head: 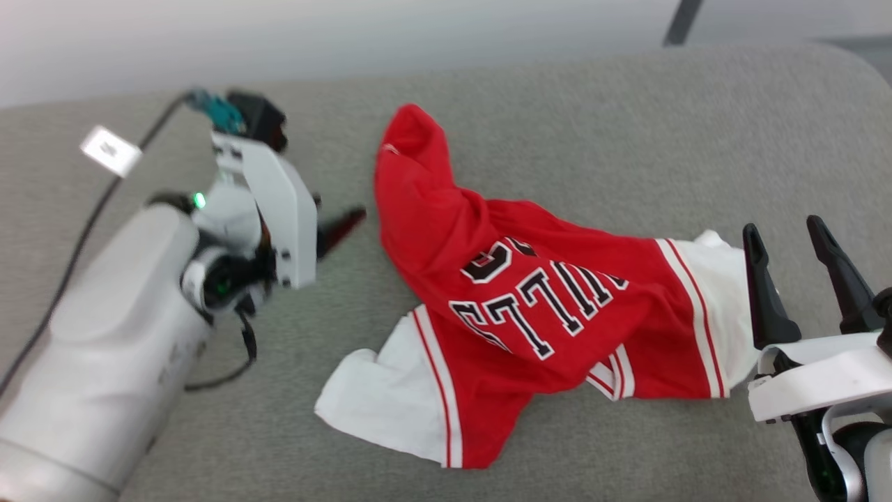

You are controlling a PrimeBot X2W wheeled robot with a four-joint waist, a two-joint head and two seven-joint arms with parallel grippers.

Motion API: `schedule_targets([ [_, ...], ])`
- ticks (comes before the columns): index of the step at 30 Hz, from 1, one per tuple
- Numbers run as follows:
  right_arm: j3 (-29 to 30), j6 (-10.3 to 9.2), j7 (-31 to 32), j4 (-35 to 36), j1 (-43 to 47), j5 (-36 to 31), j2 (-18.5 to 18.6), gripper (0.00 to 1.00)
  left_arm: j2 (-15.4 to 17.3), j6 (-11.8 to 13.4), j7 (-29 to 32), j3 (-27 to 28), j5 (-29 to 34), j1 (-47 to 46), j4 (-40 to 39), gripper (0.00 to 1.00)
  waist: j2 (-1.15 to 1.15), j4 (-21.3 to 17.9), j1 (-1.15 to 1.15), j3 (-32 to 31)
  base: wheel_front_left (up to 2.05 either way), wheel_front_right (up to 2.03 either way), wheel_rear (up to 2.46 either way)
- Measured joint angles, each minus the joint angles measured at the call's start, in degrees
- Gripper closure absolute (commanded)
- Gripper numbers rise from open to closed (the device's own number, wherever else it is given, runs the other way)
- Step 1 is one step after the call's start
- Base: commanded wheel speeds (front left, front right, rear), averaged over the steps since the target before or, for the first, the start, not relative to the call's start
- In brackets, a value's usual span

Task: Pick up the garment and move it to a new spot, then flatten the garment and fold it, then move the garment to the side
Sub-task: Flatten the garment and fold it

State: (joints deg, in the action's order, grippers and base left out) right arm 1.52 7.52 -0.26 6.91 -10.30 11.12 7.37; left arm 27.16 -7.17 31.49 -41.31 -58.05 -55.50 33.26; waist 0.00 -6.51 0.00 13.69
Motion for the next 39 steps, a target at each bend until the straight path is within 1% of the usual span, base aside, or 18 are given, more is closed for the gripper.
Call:
schedule_targets([
  [5,1.02,0.0,0.89,1.0,0.9,-0.16,0.03,0.0,1.3,2.27,5.06,-0.59,-3.07,5.25,-4.07,0.0,0.0,2.22,0.0,-2.81,0.0,0.0,0.0],
  [9,1.19,0.0,1.29,1.42,1.42,-0.16,-0.02,0.0,3.15,5.28,8.83,-0.7,-5.35,9.35,-7.95,0.0,0.0,3.32,0.0,-4.41,0.0,0.0,0.0],
  [15,1.59,0.0,1.4,1.77,2.22,-0.16,-0.09,0.0,5.54,10.35,13.73,-0.53,-9.37,15.28,-16.38,0.0,0.0,3.17,0.0,-5.26,0.0,0.0,0.0],
  [20,1.92,0.0,1.78,2.15,2.81,-0.15,-0.09,0.0,8.35,14.28,17.27,-1.22,-10.25,18.62,-23.84,0.0,0.0,2.84,0.0,-5.08,0.0,0.0,0.0],
  [22,2.02,0.0,1.79,2.3,2.84,-0.15,-0.1,0.0,9.21,15.4,17.78,-1.33,-10.12,19.53,-26.07,0.0,0.0,2.73,0.0,-4.89,0.0,0.0,0.0],
  [26,1.87,0.0,1.8,2.52,2.88,-0.15,-0.2,0.0,10.09,16.69,18.79,-2.15,-10.01,20.94,-28.58,0.0,0.0,2.36,0.0,-4.49,0.0,0.0,0.0],
  [30,1.53,0.0,1.79,2.59,2.86,-0.13,-0.3,0.0,10.66,16.64,18.68,-3.01,-9.17,21.73,-28.64,0.0,0.0,1.91,0.0,-3.82,0.0,0.0,0.0],
  [35,1.01,0.0,1.76,2.61,2.7,0.32,-0.37,0.0,10.58,15.61,16.61,-3.33,-7.87,22.04,-26.41,0.0,0.0,1.17,0.0,-2.56,0.0,0.0,0.0],
  [39,0.85,0.0,1.48,2.61,2.22,0.45,-0.4,0.0,10.39,14.48,15.55,-3.38,-7.43,22.07,-23.14,0.0,0.0,0.46,0.0,-1.39,0.0,0.0,0.0],
])
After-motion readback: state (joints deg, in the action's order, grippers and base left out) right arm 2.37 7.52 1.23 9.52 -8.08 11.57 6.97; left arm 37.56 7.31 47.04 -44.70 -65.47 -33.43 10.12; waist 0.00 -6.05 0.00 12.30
